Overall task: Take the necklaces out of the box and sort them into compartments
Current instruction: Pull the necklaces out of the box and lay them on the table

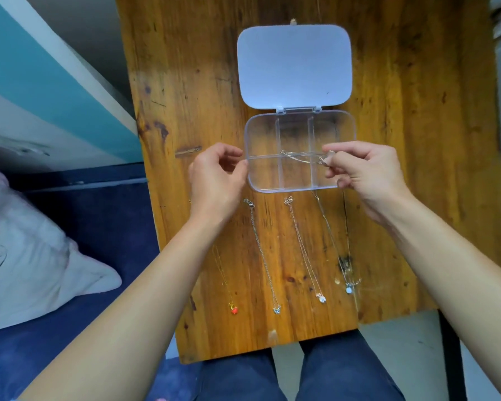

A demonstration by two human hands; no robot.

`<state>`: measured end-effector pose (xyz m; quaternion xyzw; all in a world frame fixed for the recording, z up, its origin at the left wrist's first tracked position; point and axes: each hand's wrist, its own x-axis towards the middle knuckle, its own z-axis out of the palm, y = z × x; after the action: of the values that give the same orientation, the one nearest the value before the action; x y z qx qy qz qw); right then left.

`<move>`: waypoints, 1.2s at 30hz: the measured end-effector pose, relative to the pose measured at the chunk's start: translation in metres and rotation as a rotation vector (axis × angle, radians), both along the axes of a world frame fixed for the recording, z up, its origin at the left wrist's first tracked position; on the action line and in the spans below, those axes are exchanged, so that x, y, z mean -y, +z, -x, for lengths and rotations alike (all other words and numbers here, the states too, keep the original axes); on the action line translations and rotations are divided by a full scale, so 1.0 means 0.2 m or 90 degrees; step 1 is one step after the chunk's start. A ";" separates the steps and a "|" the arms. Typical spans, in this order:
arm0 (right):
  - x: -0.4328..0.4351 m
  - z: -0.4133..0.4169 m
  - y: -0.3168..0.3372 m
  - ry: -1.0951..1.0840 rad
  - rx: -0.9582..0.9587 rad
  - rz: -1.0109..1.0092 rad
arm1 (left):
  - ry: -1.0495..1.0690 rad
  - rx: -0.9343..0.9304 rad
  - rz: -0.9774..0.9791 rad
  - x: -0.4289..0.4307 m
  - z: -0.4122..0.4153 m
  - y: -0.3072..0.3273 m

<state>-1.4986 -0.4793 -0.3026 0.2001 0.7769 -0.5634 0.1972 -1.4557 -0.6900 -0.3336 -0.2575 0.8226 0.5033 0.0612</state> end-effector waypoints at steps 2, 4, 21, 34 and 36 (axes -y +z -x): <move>-0.07 -0.03 0.02 -0.023 0.026 0.013 | -0.039 -0.095 0.081 -0.07 0.01 0.06; -0.16 -0.07 0.02 -0.055 0.040 0.006 | -0.105 -0.151 0.096 -0.18 0.02 0.10; -0.69 -0.21 0.10 -0.219 0.161 0.245 | -0.538 -0.094 0.282 -0.76 0.12 -0.04; -0.91 -0.25 0.07 -0.355 0.150 0.216 | -0.332 -0.007 -0.223 -0.78 0.04 0.17; -0.93 -0.25 0.07 -0.346 0.149 0.233 | -0.160 0.079 -0.457 -0.85 0.02 0.19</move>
<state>-1.4484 -0.2935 -0.2894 0.4242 0.5535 -0.6985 0.1606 -1.4605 -0.5192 -0.2962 -0.1471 0.6141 0.7313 0.2580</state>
